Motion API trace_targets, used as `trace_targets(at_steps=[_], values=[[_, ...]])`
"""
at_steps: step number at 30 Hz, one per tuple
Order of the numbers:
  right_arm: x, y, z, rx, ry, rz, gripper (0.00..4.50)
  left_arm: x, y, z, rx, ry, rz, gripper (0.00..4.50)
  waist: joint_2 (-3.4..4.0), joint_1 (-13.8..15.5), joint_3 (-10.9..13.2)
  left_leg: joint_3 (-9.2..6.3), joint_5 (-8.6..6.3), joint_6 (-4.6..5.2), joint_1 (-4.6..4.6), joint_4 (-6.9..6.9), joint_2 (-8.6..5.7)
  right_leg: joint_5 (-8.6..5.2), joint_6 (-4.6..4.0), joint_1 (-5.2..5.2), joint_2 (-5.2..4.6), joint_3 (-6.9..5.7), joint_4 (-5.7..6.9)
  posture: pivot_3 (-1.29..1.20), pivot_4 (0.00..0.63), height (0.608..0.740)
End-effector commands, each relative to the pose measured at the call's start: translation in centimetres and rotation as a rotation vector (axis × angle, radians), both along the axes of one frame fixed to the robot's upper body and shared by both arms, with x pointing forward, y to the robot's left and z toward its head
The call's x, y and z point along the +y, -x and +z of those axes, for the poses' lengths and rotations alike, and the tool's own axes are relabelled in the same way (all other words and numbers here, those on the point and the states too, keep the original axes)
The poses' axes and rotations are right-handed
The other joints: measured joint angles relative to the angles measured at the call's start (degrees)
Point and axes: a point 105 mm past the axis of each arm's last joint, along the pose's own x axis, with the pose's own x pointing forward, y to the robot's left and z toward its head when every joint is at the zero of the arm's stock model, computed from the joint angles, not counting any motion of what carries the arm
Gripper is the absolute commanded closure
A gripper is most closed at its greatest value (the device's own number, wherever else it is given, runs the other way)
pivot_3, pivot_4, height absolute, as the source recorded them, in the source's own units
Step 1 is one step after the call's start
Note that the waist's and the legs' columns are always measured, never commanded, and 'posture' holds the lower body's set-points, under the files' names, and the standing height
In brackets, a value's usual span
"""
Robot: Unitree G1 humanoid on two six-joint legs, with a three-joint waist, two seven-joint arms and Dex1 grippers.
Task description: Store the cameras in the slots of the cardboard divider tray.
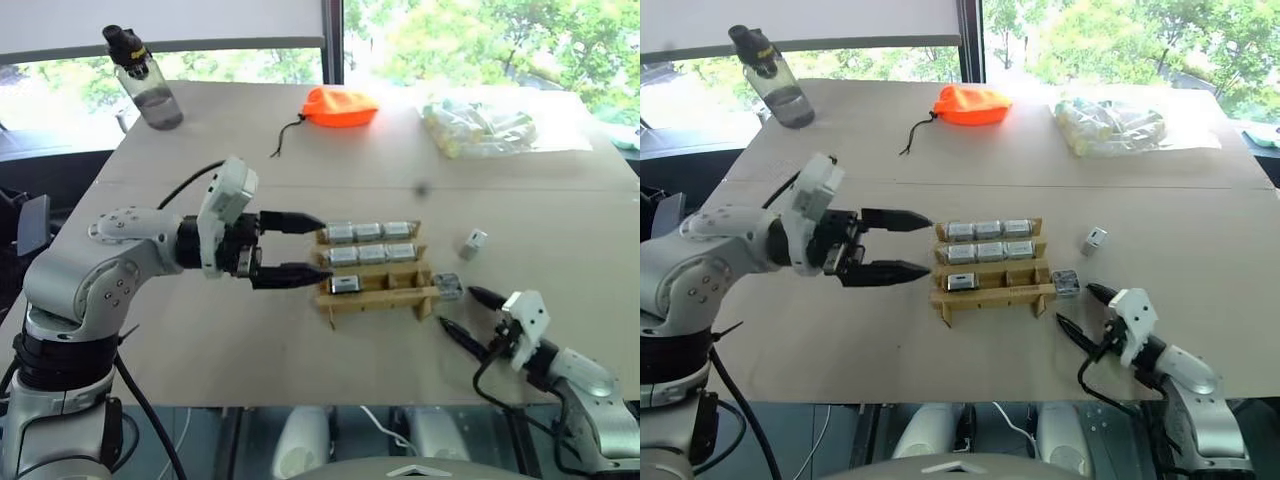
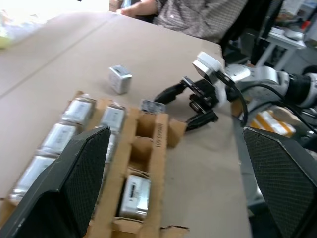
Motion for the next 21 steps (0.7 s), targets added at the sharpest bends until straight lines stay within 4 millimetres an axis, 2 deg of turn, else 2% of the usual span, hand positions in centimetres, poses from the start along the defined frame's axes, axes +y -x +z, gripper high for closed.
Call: trace_targets(at_steps=[1, 6, 9, 13, 21], values=[[0.7, -0.5, -0.1, -0.001, 0.000, -0.043, 0.00, 0.1, 0.0, 1.4, -0.078, 0.013, 0.020, 0.06, -0.01, 0.0, 0.0, 0.00, 0.00, 0.00, 0.02, -0.02, 0.01, 0.01, -0.02, 0.00, 0.02, 0.00, 0.02, 0.00, 0.150, 0.726], [2.2, -0.3, 0.0, 0.001, -0.019, -0.049, 0.00, 0.4, -0.2, 1.2, -0.085, 0.007, 0.049, 0.06, -0.06, -0.4, 0.0, 0.01, 0.00, -0.02, 0.02, -0.05, 0.05, 0.09, -0.15, -0.01, 0.07, 0.02, 0.01, 0.00, 0.150, 0.726], [2.3, -0.5, -0.1, -0.002, -0.012, -0.081, 0.00, 0.5, 0.2, 1.0, -0.065, -0.003, 0.036, 0.06, -0.06, -0.7, 0.0, 0.04, 0.00, -0.02, 0.03, -0.05, 0.05, 0.08, -0.13, -0.01, 0.07, 0.04, 0.01, 0.00, 0.150, 0.726], [2.4, -0.7, 0.0, -0.018, -0.027, -0.157, 0.00, 2.2, 0.7, -1.1, -0.035, -0.114, 0.071, 0.06, -0.07, -1.6, 0.0, 0.05, 0.00, -0.03, 0.08, -0.08, 0.08, 0.05, -0.09, -0.02, 0.07, 0.07, 0.02, 0.00, 0.150, 0.726], [3.0, -0.2, -0.1, -0.019, -0.048, -0.197, 0.00, 2.6, 2.4, -1.7, 0.007, -0.153, 0.024, 0.06, -0.16, -1.4, -0.1, 0.03, 0.02, -0.09, 0.09, -0.14, 0.11, -0.02, -0.06, -0.03, -0.07, 0.04, 0.02, 0.00, 0.150, 0.726]])
